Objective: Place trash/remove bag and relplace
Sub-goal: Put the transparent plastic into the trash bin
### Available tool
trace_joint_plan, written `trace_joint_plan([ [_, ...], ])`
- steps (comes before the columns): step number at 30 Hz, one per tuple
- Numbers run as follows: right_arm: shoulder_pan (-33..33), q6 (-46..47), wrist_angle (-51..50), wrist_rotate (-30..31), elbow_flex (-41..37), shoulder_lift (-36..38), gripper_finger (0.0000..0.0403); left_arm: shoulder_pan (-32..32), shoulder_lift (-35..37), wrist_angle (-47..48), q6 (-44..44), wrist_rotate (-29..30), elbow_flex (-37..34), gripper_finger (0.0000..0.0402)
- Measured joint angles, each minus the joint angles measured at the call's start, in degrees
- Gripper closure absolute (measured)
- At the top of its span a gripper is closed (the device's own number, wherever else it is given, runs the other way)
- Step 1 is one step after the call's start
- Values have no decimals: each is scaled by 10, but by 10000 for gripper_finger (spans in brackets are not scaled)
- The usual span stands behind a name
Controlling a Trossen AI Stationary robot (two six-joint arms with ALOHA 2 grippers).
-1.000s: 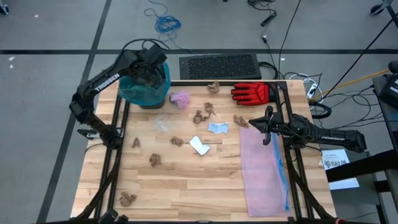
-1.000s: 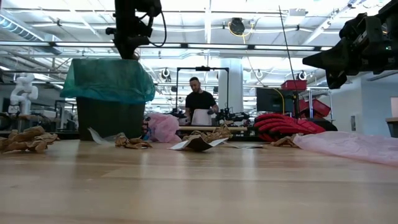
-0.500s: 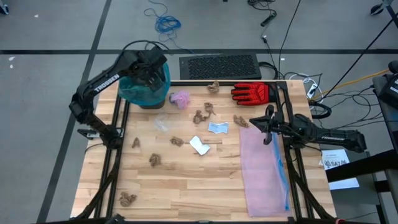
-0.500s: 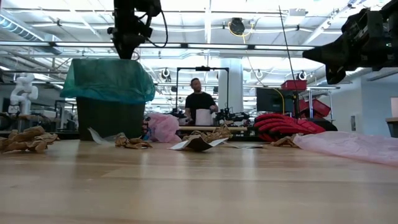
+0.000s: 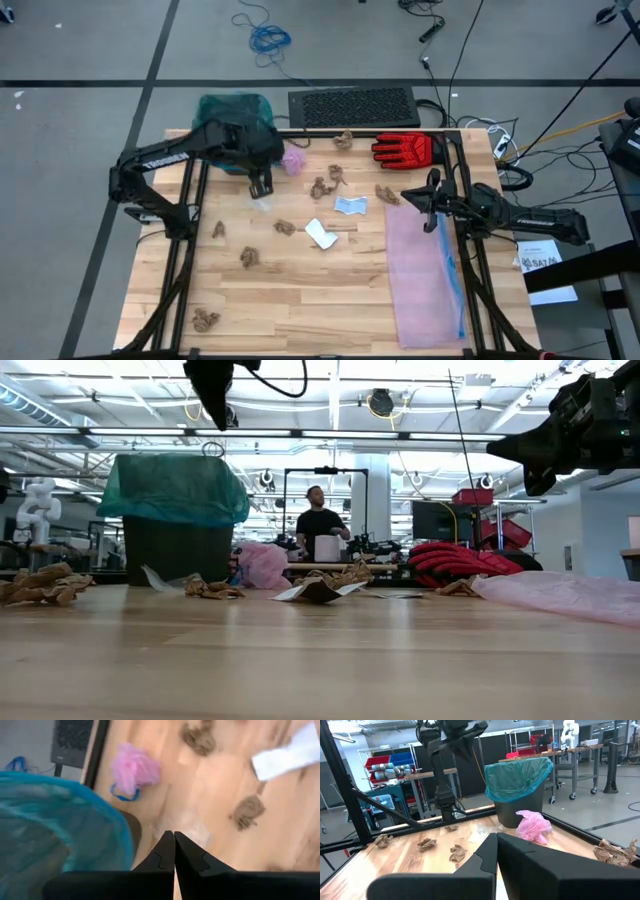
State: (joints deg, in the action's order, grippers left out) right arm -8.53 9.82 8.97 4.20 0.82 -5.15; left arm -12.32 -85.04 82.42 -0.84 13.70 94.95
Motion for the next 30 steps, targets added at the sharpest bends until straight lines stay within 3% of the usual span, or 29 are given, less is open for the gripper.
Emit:
trace_joint_plan([
  [10, 0, 0, -2, 0, 0, 0, 403, 68, -1, -67, -59, 46, -185, 400],
  [16, 0, 0, -2, 0, 0, 0, 403, 61, -1, -194, -42, -38, -299, 401],
  [20, 0, 0, -3, 0, 0, 0, 403, 50, -1, -206, -38, -38, -326, 401],
  [25, 0, 0, -3, 0, 0, 0, 403, 40, -1, -205, -38, 36, -330, 401],
  [30, 0, 0, -3, 0, 0, 0, 403, 46, -1, -204, 1, 39, -330, 384],
])
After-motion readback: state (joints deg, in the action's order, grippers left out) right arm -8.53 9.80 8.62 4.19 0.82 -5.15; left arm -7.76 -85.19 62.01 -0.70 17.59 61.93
